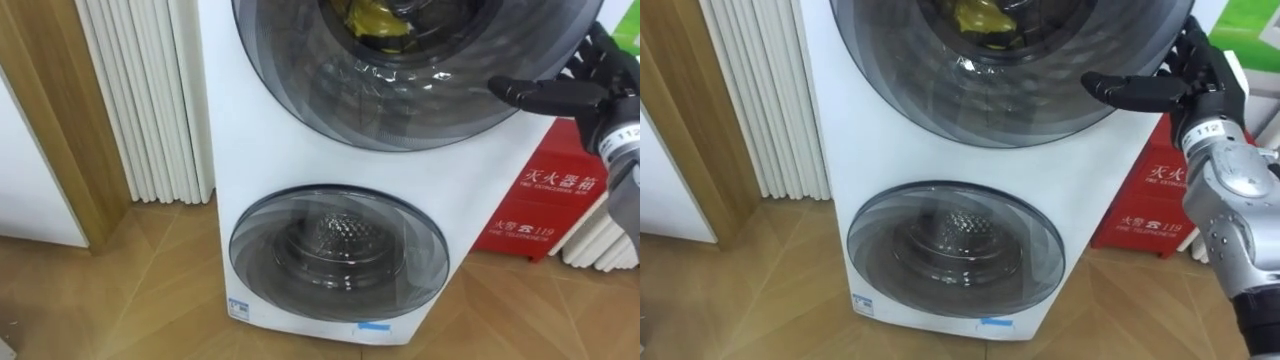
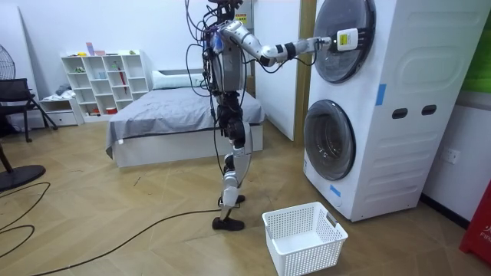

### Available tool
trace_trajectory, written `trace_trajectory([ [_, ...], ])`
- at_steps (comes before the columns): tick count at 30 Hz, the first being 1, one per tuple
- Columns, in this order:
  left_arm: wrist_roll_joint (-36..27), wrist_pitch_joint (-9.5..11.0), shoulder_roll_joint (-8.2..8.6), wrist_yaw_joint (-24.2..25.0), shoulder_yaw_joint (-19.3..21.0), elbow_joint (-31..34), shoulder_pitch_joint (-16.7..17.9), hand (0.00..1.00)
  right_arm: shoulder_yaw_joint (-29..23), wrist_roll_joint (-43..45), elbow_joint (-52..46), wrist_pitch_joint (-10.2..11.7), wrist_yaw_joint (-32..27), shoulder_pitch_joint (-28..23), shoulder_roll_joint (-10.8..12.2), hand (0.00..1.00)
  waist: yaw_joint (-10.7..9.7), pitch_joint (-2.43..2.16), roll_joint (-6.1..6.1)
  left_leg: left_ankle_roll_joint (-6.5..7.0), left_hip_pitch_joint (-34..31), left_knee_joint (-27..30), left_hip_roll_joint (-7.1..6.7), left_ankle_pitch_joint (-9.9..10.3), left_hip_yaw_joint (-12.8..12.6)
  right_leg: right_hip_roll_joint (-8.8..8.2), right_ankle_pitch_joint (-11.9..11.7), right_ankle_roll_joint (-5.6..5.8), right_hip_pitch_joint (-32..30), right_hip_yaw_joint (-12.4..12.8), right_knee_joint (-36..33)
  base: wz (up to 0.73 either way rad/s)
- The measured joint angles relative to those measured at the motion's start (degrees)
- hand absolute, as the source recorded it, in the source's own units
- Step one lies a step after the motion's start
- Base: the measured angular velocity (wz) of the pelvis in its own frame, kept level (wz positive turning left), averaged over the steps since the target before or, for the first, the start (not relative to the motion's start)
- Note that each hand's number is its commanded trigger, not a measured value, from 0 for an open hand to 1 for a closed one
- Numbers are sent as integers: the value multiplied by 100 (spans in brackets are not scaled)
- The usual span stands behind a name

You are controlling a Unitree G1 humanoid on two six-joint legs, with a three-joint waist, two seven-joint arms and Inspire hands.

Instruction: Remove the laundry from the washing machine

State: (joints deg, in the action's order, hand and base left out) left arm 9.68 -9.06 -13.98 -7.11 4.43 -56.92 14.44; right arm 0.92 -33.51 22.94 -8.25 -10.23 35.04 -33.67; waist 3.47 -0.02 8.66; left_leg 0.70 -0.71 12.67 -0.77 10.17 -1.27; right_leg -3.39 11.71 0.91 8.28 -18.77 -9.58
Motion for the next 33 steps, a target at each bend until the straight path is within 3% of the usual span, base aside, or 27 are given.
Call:
trace_trajectory([
  [9, 6, -52, -5, 2, 16, 15, 3, 0, 31, -146, 843, 30, 134, 515, -1, 0, 11, 3, -4, 0, -97, 109, -7, 0, 69, -1, 0, 0, -22, -42, 0, 1],
  [13, 10, -68, -6, 34, 16, 18, 10, 0, 22, -152, 974, 29, 167, 561, -1, 0, 10, 3, -7, -1, -205, 212, -23, 1, 169, 1, 0, 0, -29, -186, -1, 16],
  [22, 9, -51, -9, 78, 18, 1, 54, 0, 45, 167, 977, 5, 4, 632, -4, 0, 90, -3, -11, -14, -251, 230, -17, -17, 155, 9, 0, 0, -68, -188, -4, 0],
  [30, -4, 48, -38, 76, 213, -49, 75, 0, 209, 440, -434, -60, -508, 558, -4, 0, 73, -25, -96, -22, -116, 46, 34, -24, -135, -10, 0, 0, -144, -145, 3, -19],
  [33, -74, 94, -36, 26, 209, -60, 79, 0, 172, 741, -1227, -63, -622, 34, -2, 0, 75, -21, -125, -25, 93, -105, 37, -27, -162, -3, 0, 0, -57, -3, -2, -17],
])
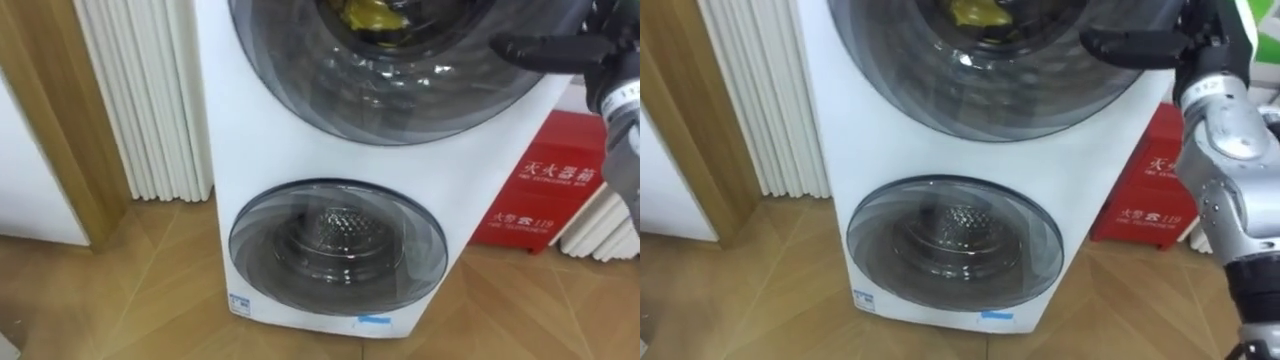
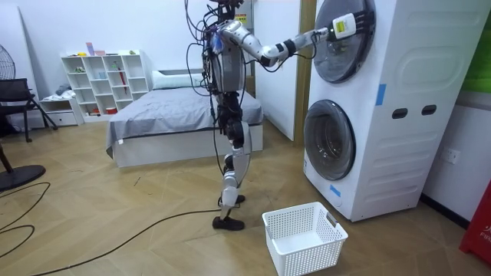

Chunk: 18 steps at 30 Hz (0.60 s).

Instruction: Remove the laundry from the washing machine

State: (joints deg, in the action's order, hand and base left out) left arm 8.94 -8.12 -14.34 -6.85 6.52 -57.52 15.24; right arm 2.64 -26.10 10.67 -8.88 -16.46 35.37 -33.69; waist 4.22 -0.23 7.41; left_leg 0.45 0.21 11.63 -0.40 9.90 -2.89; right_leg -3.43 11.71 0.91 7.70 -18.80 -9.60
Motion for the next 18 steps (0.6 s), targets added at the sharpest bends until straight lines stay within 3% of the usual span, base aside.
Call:
trace_trajectory([
  [2, -42, 0, 0, -4, -53, 2, -3, 0, -15, 280, -494, 2, -6, -329, 27, 0, 0, 6, -40, 0, 89, -48, -1, 0, -9, 0, 0, 0, 40, 22, 2, -24],
  [5, -38, 12, 25, -41, -247, -29, -37, 0, -52, 432, -1384, 9, -63, -903, 297, 0, 65, 8, -158, 0, 339, -220, 43, 0, -6, 31, 0, 0, 75, 175, -76, -38],
  [8, -42, 112, 16, -100, -251, -162, -125, 0, -64, 448, -2145, 81, -63, -1420, 483, 0, 51, 16, -176, -1, 408, -252, 69, 1, -21, 46, 0, 0, 122, 168, -65, -29],
  [11, -130, 227, 14, -167, -460, -214, -161, 0, -41, 523, -2597, 383, -62, -1885, 678, 0, 41, 15, -177, -1, 450, -275, 81, 1, -25, 62, -1, -1, 151, 177, -16, -13],
  [18, -146, 238, 55, -157, -571, -297, -177, 0, -161, 985, -3015, 791, 89, -2454, 1170, 0, 7, 14, -173, -1, 448, -278, 98, 1, -20, 86, -1, -1, 136, 299, -3, -1],
])
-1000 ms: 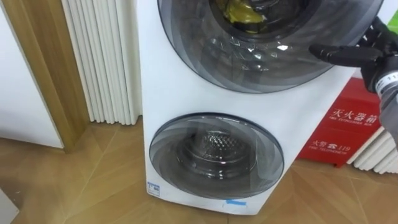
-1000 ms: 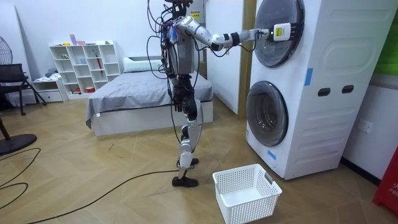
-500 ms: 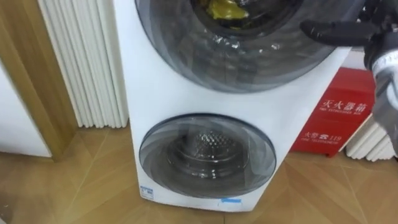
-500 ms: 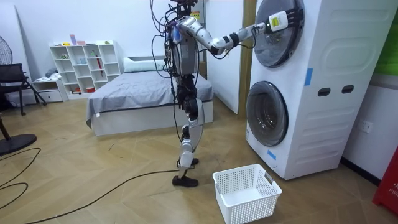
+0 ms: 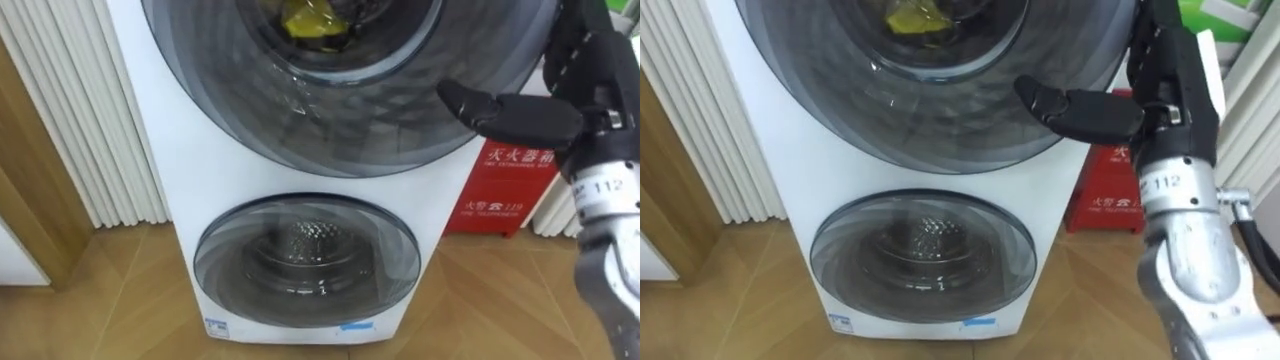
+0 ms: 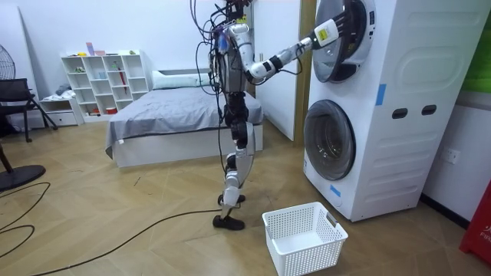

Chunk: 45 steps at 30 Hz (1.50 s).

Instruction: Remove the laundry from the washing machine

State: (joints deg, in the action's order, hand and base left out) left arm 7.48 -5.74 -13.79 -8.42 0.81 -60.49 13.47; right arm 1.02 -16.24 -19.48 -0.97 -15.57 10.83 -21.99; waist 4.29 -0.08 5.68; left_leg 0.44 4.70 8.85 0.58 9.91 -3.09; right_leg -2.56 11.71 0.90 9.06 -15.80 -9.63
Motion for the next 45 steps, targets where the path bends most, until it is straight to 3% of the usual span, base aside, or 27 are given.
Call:
trace_trajectory([
  [3, -1, 85, 2, -1, -80, -160, -15, 0, 1, 31, -54, 243, 110, -215, 113, 0, -61, 5, -20, -1, -8, 0, -2, 1, -12, -4, 0, 0, 4, -8, -4, 4],
  [7, -1, 74, 5, 0, -158, -247, -13, 0, 2, 24, -118, 410, 305, -485, 252, 0, -89, 10, -72, -1, 0, 8, -3, 1, -9, -6, -1, 0, 2, 8, -9, -1],
  [10, -10, 76, 19, 0, -309, -260, -68, 0, 5, -91, -122, 496, 468, -590, 280, 0, -111, -21, -169, -1, 25, 9, 1, 1, 10, -7, -1, 0, 4, 10, -60, 0],
  [11, -17, 87, 37, -1, -379, -269, -79, 0, 14, -86, -118, 508, 547, -625, 353, 0, -111, 11, -268, -1, 91, -3, 27, 0, 15, 3, -1, 0, 1, 23, -165, 0],
  [12, -16, 87, 54, -1, -426, -290, -80, 0, 35, -9, -124, 522, 602, -728, 444, 0, -111, -22, -288, -1, 116, -4, 35, 1, -3, 4, -1, 0, 15, 66, -203, 0],
  [15, -17, 90, 115, -1, -453, -317, -81, 0, 91, 30, -128, 524, 765, -842, 619, 0, -115, -16, -296, -3, 93, -19, 33, 2, -116, 13, -1, 0, 27, 153, -81, -7],
  [22, -113, 158, 138, 21, -670, -364, -100, 0, 312, -101, -199, 528, 854, -997, 661, 0, -258, -16, -299, -10, -14, -11, 31, 7, -155, 21, -1, 0, -31, 166, 14, -1],
  [27, -114, 347, 131, 34, -675, -357, -303, 0, 463, -170, -373, 527, 872, -1049, 739, 0, -298, -23, -317, -12, -178, 38, 32, 7, -191, 20, -1, -1, -191, 206, 13, -6],
  [32, -116, 389, 103, 38, -901, -360, -526, 0, 686, -359, -465, 519, 904, -1118, 761, 0, -294, -28, -321, -23, -198, 70, 34, 0, -236, 21, -3, -4, -237, 313, 9, -11],
  [36, -115, 488, 103, 89, -1015, -366, -617, 0, 789, -414, -485, 502, 1153, -1122, 759, 0, -294, -28, -320, -86, -233, 69, 72, -1, -294, 50, -43, -71, -317, 367, -13, -10],
  [45, -45, 443, 99, 174, -1053, -594, -603, 0, 962, -196, -638, 496, 1267, -1302, 763, 0, -261, -35, -329, -124, -460, 278, 116, -3, -231, 111, -111, -185, -410, 407, 3, 0],
])
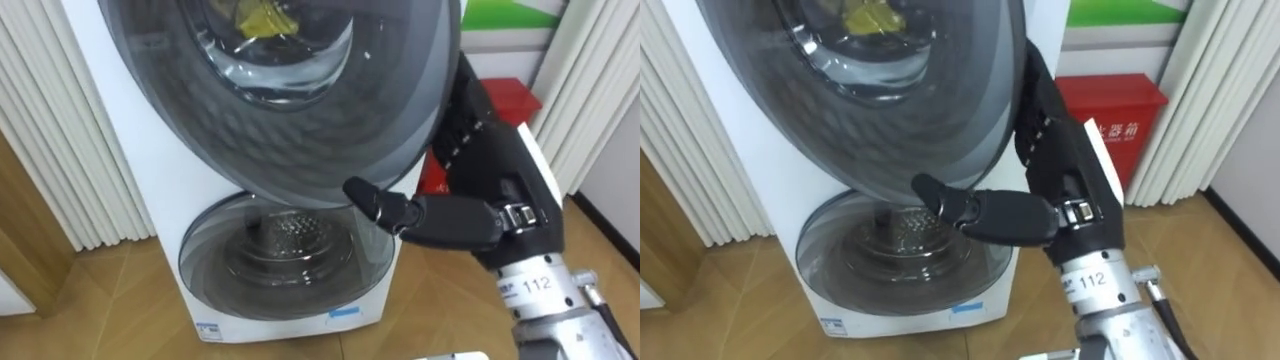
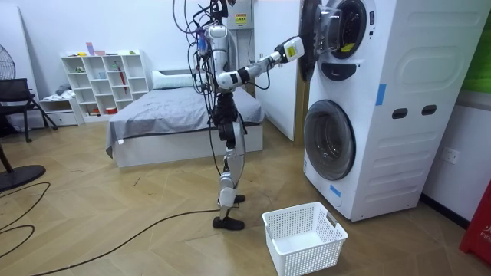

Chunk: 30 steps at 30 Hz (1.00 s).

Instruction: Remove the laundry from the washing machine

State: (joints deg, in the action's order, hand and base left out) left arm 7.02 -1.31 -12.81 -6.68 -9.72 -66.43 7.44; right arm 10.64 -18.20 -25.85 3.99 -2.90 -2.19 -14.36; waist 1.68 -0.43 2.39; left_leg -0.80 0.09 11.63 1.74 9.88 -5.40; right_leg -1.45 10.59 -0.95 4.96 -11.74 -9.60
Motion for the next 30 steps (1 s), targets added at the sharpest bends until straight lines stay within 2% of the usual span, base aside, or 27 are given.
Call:
trace_trajectory([
  [6, 0, 2, -9, 4, -14, -27, 11, 0, 20, 1, -23, 17, -3, -8, 144, 0, 8, -10, -23, -17, -50, 26, 13, -13, 53, 10, -6, -23, -14, -97, 7, 3],
  [13, 26, 2, -123, 132, -94, -40, 60, 0, 49, 102, -24, 118, -4, -9, 257, 0, 33, -5, 1, -69, -89, 17, 39, -49, 107, 0, 41, -87, -11, -275, 24, 6],
  [17, 24, -14, -243, 179, -90, 0, 111, 0, 121, 95, -21, 263, -22, -9, 326, 0, 97, -6, 107, -137, -119, 15, 70, -98, 253, 50, 47, -110, -1, -435, 54, 13],
  [19, 26, -44, -244, 179, -78, 3, 136, 0, 192, 84, -21, 288, -22, -10, 331, 0, 107, -6, 154, -169, -148, 17, 94, -119, 287, 49, 45, -147, 1, -518, 85, 9],
  [22, 86, -85, -244, 181, -78, 11, 111, 0, 256, 32, 15, 305, -22, -9, 348, 0, 239, -16, 243, -228, -156, 11, 139, -155, 315, 81, 70, -202, 10, -598, 90, 6],
  [25, 140, -83, -244, 187, -81, 14, 100, 0, 576, -60, 64, 362, -4, -25, 361, 0, 334, -10, 333, -277, -212, 22, 159, -193, 406, 102, 106, -275, 12, -742, 87, 21],
  [27, 160, -83, -242, 199, -81, 44, 117, 0, 934, -191, 16, 621, 251, -9, 360, 0, 369, -9, 343, -313, -251, 18, 162, -225, 485, 111, 127, -307, 17, -873, 87, 32],
  [30, 203, -85, -246, 225, -42, 69, 144, 0, 1370, -279, -8, 718, 802, 9, 288, 0, 387, -2, 334, -346, -294, 19, 162, -293, 599, 129, 151, -354, 26, -963, 85, 19],
])
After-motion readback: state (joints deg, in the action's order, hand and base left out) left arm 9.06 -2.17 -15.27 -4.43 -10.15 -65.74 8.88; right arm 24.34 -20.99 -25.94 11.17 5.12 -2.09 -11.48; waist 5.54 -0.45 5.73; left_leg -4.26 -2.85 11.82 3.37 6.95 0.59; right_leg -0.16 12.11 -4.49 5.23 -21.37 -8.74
